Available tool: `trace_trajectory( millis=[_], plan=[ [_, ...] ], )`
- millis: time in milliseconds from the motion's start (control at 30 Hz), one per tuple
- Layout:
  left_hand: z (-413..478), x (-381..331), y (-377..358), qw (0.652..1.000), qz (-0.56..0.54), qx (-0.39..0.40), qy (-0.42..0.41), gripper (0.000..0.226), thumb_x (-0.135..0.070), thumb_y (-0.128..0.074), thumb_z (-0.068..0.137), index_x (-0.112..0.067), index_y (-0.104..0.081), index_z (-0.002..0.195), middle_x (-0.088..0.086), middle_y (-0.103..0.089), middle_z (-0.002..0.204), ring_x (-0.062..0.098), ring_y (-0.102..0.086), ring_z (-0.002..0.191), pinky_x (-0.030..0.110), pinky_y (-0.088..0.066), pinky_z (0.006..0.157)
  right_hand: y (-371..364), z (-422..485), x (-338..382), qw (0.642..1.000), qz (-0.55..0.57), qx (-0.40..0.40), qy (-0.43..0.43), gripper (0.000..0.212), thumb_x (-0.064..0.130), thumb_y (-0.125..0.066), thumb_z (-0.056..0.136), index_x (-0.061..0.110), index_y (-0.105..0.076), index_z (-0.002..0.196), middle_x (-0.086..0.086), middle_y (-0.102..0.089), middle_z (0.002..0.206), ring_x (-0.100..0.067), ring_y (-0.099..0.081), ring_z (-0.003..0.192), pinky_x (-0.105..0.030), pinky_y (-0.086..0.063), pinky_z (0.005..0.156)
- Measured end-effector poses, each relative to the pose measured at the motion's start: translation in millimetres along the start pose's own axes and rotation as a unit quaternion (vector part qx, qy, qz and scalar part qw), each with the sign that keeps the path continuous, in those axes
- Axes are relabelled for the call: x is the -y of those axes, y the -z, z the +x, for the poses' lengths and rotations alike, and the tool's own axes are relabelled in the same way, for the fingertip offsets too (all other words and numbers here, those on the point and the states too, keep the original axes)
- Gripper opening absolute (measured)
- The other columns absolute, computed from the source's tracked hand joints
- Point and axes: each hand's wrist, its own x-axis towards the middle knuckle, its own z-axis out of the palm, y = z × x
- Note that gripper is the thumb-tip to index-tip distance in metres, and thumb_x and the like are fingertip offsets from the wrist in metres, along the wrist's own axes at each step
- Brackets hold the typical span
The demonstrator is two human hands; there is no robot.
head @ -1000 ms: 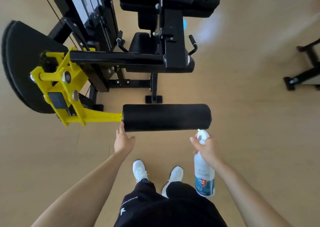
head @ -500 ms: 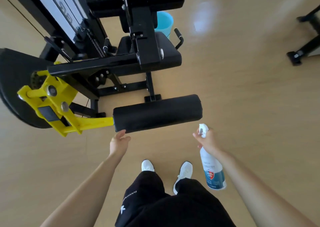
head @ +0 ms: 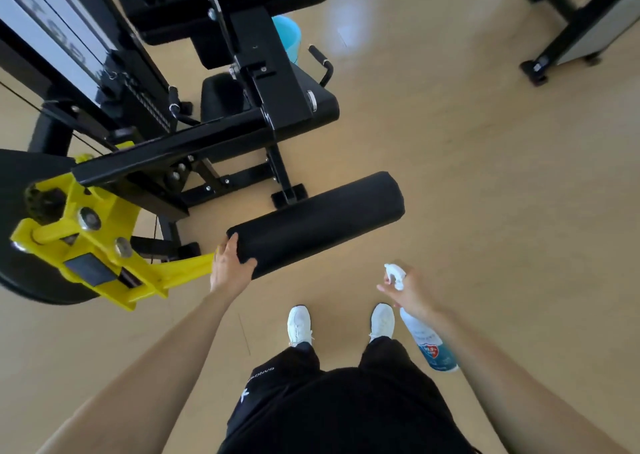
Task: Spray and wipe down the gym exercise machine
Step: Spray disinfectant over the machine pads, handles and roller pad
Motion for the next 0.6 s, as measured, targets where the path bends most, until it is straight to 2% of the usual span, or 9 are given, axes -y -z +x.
trace_trajectory(
  millis=[67,167,233,300,433,500,600],
  plan=[
    [9.5,2.1,5.0,0.998,0.041,0.032,-0.023,0.087,-0.025,-0.068,0.092,-0.019,-0.021,0.164,0.004,-0.024,0.167,0.035,-0.037,0.144,0.051,-0.045,0.111,-16.7,-11.1,3.6,1.0,0.002,-0.005,0.008,0.024,0.015,-0.078,0.09,0.013,-0.056,0.08,-0.001,-0.055,0.068,-0.002,-0.05,0.037,-0.013,-0.044,0.047],
    [7.2,6.6,7.2,0.994,0.07,0.074,-0.051,0.091,-0.022,-0.067,0.093,-0.018,-0.012,0.165,-0.005,-0.007,0.173,0.032,-0.034,0.148,0.045,-0.047,0.111,-40.5,-23.8,13.4,0.999,0.008,0.017,0.029,0.017,0.02,-0.078,0.091,0.026,-0.063,0.098,0.004,-0.059,0.077,-0.01,-0.054,0.046,-0.026,-0.052,0.056],
    [-1.7,9.9,5.2,0.992,0.08,0.077,-0.061,0.092,-0.021,-0.066,0.094,-0.019,-0.009,0.166,-0.006,0.0,0.174,0.032,-0.035,0.148,0.044,-0.048,0.109,-53.2,-28.8,21.7,0.998,0.004,0.012,0.056,0.025,0.022,-0.08,0.089,0.038,-0.061,0.09,0.009,-0.058,0.072,-0.012,-0.055,0.049,-0.037,-0.056,0.063],
    [-14.7,11.3,2.3,0.991,0.09,0.073,-0.07,0.092,-0.022,-0.065,0.094,-0.019,-0.008,0.166,-0.007,0.004,0.174,0.033,-0.041,0.145,0.044,-0.05,0.103,-62.6,-31.1,29.3,0.997,-0.016,0.0,0.076,0.031,0.027,-0.083,0.085,0.038,-0.054,0.078,0.01,-0.058,0.071,-0.01,-0.055,0.052,-0.036,-0.056,0.066],
    [-42.8,24.8,-6.4,0.988,0.095,0.081,-0.088,0.094,-0.021,-0.066,0.092,-0.022,-0.009,0.166,-0.013,0.015,0.172,0.026,-0.057,0.128,0.036,-0.054,0.085,-77.6,-30.6,42.0,0.993,-0.037,0.004,0.114,0.033,0.036,-0.08,0.082,0.043,-0.049,0.075,0.015,-0.058,0.078,-0.014,-0.057,0.059,-0.044,-0.058,0.068],
    [-53.4,36.0,-10.8,0.986,0.096,0.099,-0.098,0.084,-0.021,-0.066,0.091,-0.025,-0.024,0.163,-0.016,0.011,0.172,0.024,-0.06,0.125,0.035,-0.054,0.087,-80.7,-27.4,45.3,0.993,-0.028,-0.006,0.112,0.035,0.035,-0.08,0.084,0.05,-0.05,0.07,0.019,-0.057,0.073,-0.013,-0.054,0.058,-0.046,-0.059,0.071],
    [-68.1,48.3,-15.8,0.982,0.08,0.14,-0.103,0.065,-0.023,-0.064,0.093,-0.036,-0.044,0.154,-0.016,-0.024,0.169,0.017,-0.051,0.139,0.033,-0.046,0.105,-79.6,-25.5,50.7,0.994,-0.025,-0.009,0.105,0.038,0.034,-0.081,0.084,0.05,-0.051,0.067,0.022,-0.056,0.067,-0.011,-0.052,0.055,-0.046,-0.06,0.075]
  ],
)
